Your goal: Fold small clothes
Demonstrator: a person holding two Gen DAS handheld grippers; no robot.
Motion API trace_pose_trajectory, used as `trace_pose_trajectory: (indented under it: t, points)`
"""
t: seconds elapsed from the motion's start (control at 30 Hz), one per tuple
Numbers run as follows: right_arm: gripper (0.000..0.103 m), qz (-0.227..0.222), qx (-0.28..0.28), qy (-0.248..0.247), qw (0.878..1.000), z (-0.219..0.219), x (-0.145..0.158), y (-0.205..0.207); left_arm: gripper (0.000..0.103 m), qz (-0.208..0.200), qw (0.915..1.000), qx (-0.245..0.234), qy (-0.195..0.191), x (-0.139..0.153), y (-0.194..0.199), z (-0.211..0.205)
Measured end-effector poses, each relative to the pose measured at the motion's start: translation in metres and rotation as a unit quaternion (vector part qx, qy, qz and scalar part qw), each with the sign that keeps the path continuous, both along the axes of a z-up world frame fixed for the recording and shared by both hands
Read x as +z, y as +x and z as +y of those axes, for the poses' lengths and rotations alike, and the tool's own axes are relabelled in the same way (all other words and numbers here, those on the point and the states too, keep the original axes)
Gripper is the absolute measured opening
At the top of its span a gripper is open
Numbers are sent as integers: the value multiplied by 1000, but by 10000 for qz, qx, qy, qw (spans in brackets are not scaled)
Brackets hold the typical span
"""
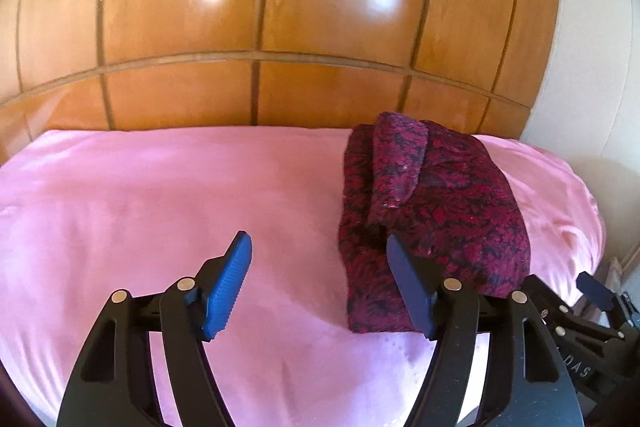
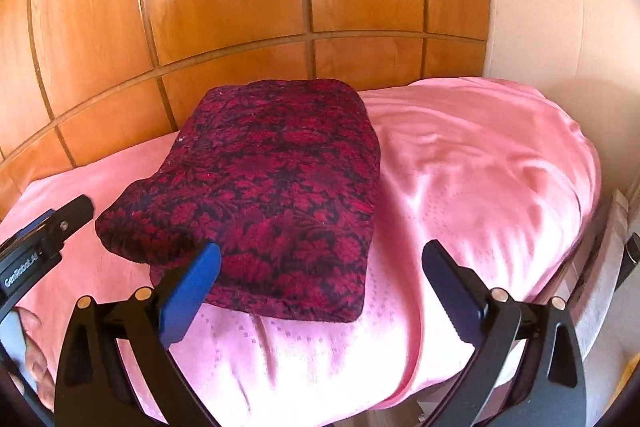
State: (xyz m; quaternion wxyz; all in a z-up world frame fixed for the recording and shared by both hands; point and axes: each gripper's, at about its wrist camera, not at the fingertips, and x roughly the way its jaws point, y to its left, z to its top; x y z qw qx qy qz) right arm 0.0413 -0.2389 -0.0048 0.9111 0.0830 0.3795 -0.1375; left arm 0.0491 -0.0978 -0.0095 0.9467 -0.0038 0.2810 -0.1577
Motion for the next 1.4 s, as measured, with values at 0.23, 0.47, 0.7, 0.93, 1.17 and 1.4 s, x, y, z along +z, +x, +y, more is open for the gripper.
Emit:
trace_pose_trajectory:
  t: [0.23, 0.47, 0.7, 0.93, 1.17, 1.4]
  points:
    - [100, -57, -89, -172, 9998, 9, 1, -3, 83, -141, 9997, 176, 32, -1, -13, 11]
    - [100, -18, -51, -171, 9998, 13, 2, -2, 88, -174, 9996, 216, 85, -1, -17, 15]
    - [100, -1, -1, -201, 9998, 16, 0, -1, 91, -102, 9997, 179, 122, -4, -17, 13]
    - [100, 18, 12, -179, 9998, 16, -2, -1, 93, -116, 9997, 154, 147, -3, -17, 11]
    - [100, 13, 11, -120, 9999, 15, -3, 0, 93, -150, 9996, 166, 171, -2, -19, 10]
    - [100, 45, 45, -107, 9999, 16, -5, 1, 95, -172, 9996, 152, 157, 0, -19, 14]
